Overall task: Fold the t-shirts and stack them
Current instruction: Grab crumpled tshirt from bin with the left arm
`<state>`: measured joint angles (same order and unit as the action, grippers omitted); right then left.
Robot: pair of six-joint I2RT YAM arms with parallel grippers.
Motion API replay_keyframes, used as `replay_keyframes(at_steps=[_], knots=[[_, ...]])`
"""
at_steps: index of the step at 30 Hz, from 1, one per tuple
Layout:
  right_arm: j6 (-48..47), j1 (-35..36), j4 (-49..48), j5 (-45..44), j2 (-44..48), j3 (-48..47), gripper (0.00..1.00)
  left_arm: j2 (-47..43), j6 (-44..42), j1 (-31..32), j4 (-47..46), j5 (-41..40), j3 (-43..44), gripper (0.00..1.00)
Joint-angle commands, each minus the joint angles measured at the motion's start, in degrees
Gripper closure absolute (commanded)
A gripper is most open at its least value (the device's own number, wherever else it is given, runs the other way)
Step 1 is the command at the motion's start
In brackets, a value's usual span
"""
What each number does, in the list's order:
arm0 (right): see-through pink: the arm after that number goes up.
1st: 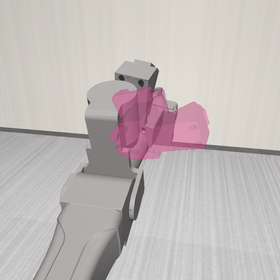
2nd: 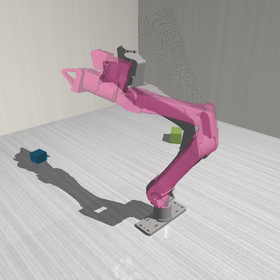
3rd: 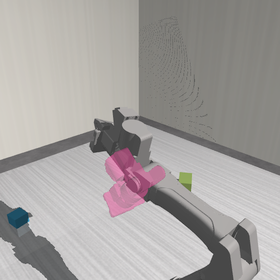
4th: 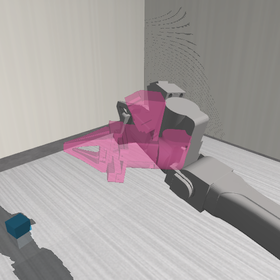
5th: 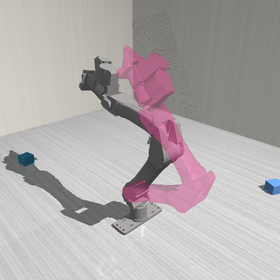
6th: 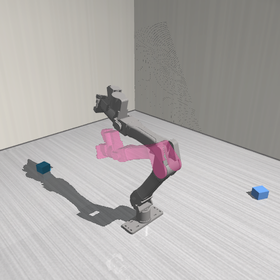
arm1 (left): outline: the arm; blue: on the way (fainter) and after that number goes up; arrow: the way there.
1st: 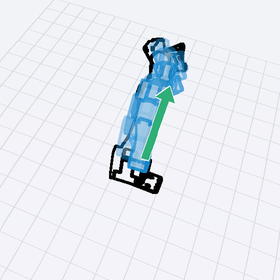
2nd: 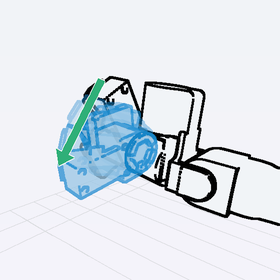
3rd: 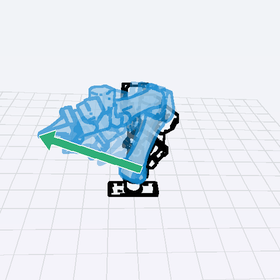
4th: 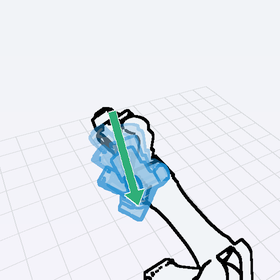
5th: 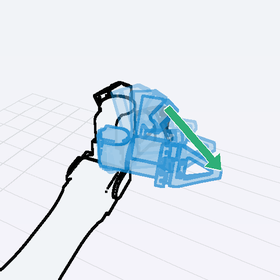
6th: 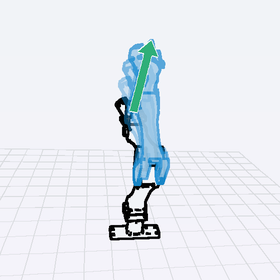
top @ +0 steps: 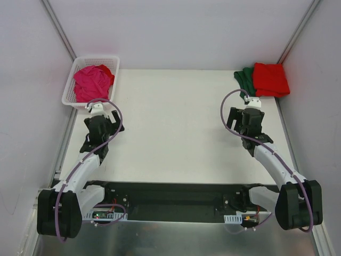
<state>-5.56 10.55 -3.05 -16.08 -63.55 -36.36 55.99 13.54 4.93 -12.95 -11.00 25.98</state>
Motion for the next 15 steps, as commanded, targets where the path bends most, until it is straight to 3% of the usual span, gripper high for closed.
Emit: replay_keyframes(at_steps=[1,15], knots=[[-0.4,0.6,0.7,-1.0,-0.4,-3.1,0.04,-2.1,1.8,0.3,-0.2,-6.5,-0.4,0.01],[-0.1,1.0,2.0,-1.2,-1.5,-4.2,0.04,-0.9,2.0,0.5,0.0,-3.8,1.8,0.01]])
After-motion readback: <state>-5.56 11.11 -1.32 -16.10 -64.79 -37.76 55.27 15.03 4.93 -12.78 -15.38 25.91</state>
